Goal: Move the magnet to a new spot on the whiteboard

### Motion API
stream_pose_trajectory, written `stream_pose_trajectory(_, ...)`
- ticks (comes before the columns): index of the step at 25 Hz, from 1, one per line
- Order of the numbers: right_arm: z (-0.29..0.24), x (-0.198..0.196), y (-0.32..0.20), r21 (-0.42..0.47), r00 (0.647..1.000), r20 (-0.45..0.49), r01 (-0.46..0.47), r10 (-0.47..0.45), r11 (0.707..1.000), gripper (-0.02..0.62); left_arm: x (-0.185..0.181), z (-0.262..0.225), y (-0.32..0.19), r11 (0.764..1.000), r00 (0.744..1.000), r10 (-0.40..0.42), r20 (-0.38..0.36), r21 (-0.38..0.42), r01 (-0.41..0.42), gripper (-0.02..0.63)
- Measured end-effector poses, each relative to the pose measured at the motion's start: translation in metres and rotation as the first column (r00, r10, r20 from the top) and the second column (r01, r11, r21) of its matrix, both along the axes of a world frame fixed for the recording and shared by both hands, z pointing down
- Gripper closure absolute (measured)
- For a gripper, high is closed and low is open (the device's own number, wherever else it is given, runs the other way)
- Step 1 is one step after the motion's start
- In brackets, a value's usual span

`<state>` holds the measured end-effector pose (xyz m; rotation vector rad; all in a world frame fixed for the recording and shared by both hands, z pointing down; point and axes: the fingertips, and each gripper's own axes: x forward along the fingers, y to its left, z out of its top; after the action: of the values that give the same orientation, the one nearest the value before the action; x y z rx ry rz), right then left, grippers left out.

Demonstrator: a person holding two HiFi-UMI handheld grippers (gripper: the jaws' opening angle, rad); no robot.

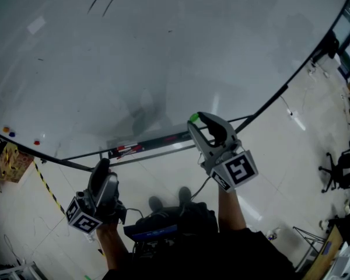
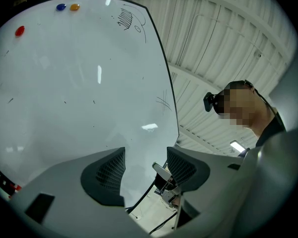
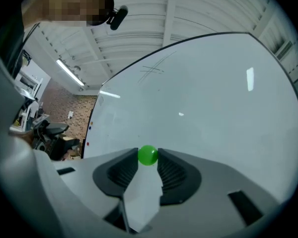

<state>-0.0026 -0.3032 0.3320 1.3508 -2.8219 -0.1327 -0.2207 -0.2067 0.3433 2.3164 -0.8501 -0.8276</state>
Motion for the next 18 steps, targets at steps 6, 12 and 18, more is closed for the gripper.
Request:
stream_pose_trajectory(6, 0.004, -0.005, -0.029, -0.006, 0.997, -0.049, -0.065, 0.065, 0.998, 0.448, -0.005, 0.001, 0.002, 1.000, 1.000, -0.021, 0.009, -0.005, 0.021, 0.354)
stream_pose_trajectory(12, 0.006, -0.009, -0.054, 0.010, 0.985, -0.107, -0.136, 0.137, 0.991, 0.448, -0.009, 0.000, 0.002, 0.999, 0.999, -0.037, 0.006, -0.010, 0.037, 0.354)
stream_pose_trajectory(18, 0.005, -0.009, -0.069, 0.037, 0.976, -0.126, -0.176, 0.179, 0.984, 0.448, -0.010, 0.000, -0.001, 0.999, 0.999, -0.044, 0.012, -0.017, 0.044, 0.354)
